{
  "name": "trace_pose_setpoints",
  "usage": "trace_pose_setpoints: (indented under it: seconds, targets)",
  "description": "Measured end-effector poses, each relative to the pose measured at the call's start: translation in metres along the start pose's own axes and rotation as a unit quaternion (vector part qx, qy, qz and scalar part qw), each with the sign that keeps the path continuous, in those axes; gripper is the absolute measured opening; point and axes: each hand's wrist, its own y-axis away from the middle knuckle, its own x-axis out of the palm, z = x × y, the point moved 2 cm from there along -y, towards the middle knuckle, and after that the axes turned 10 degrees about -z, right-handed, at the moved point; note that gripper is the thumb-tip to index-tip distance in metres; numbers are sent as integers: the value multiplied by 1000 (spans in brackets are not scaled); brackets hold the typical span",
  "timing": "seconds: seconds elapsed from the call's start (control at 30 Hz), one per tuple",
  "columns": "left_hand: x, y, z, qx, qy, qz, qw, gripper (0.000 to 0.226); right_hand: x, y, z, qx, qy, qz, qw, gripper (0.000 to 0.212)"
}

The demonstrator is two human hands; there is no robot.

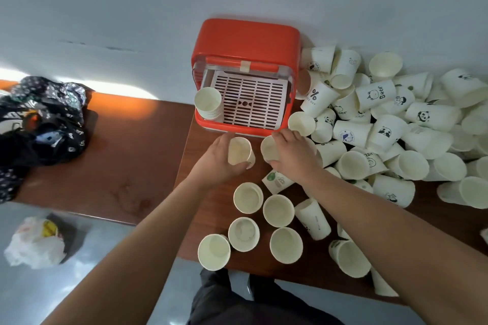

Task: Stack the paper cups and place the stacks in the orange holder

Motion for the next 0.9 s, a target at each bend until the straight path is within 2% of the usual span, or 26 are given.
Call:
trace_pose_setpoints:
  seconds: [0.13,0.27,0.43,0.6,0.67,0.73,0.9]
  targets:
    - [-36,1,4,-44,51,-68,995,74,0,-3,7,-3,31,-16,999,70]
    - [-66,-5,8,-72,95,-130,984,71,-8,-2,13,15,19,-21,999,78]
    - [-95,-10,15,-79,172,-203,961,61,-43,-8,30,52,-97,-81,991,76]
    - [-112,-29,15,-96,235,-259,932,59,-78,-20,52,81,-167,-123,975,70]
    - [-115,-41,13,-97,213,-267,935,64,-87,-25,59,94,-185,-137,969,68]
    - [-114,-53,11,-71,146,-257,953,71,-92,-28,65,103,-203,-155,961,68]
    - [-100,-80,12,4,-3,-172,985,74,-94,-37,73,143,-235,-195,941,67]
